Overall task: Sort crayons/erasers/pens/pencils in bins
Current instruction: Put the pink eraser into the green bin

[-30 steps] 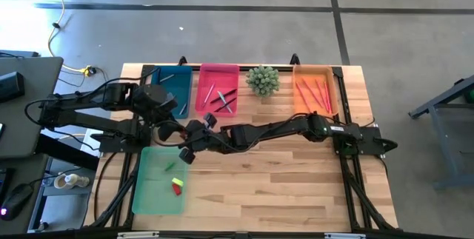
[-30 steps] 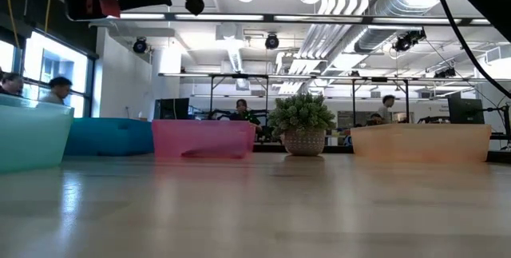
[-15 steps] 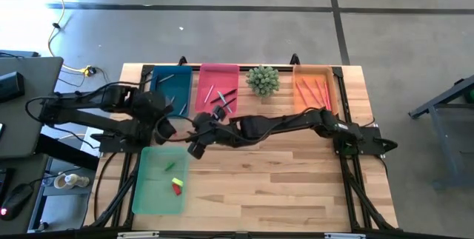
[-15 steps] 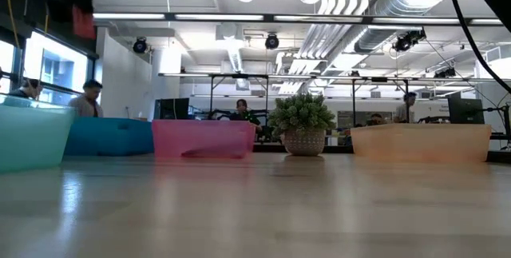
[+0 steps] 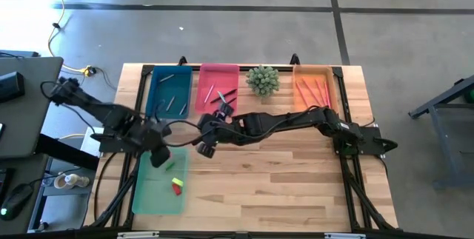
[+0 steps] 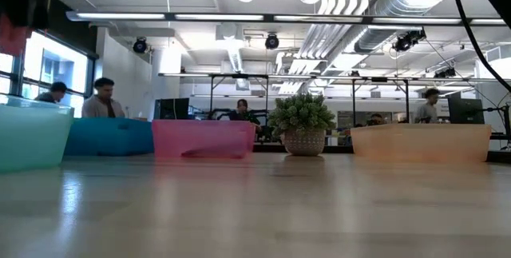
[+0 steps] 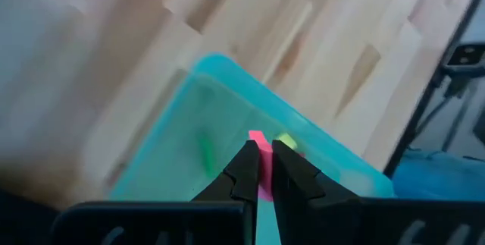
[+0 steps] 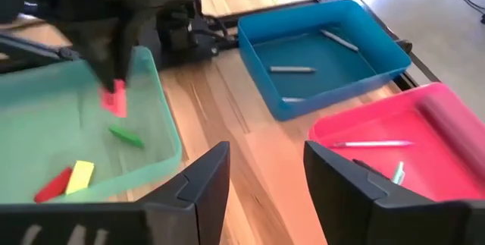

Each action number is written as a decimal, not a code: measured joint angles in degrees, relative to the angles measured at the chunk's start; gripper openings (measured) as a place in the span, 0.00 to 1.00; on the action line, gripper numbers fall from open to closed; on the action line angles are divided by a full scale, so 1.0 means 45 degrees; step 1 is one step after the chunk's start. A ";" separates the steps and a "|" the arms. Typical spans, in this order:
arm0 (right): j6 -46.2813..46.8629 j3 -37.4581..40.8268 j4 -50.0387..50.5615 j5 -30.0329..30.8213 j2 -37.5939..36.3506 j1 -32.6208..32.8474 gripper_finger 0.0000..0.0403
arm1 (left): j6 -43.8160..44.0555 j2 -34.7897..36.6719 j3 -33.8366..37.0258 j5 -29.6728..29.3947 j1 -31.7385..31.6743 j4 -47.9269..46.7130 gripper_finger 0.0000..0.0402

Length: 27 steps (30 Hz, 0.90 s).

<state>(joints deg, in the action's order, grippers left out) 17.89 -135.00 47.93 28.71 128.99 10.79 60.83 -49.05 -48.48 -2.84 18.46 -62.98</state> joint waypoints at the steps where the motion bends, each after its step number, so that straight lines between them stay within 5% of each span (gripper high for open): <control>1: 0.0000 0.0000 0.0107 0.0001 0.0000 0.0000 0.40 | 0.0447 0.0004 0.0236 -0.0061 0.0421 0.0319 0.02; 14: -0.0049 0.0000 0.1204 -0.0092 0.0010 0.0005 0.38 | 0.4572 -0.0617 0.2225 -0.1154 0.3452 0.2373 0.02; 27: -0.0326 0.0010 0.2296 -0.0005 -0.0160 0.0005 0.38 | 0.5331 -0.2670 0.2509 -0.1193 0.4177 0.3014 0.15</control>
<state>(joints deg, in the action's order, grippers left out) 16.42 -134.96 58.27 28.69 128.27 10.81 84.82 -61.07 -37.19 -8.21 37.26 -49.42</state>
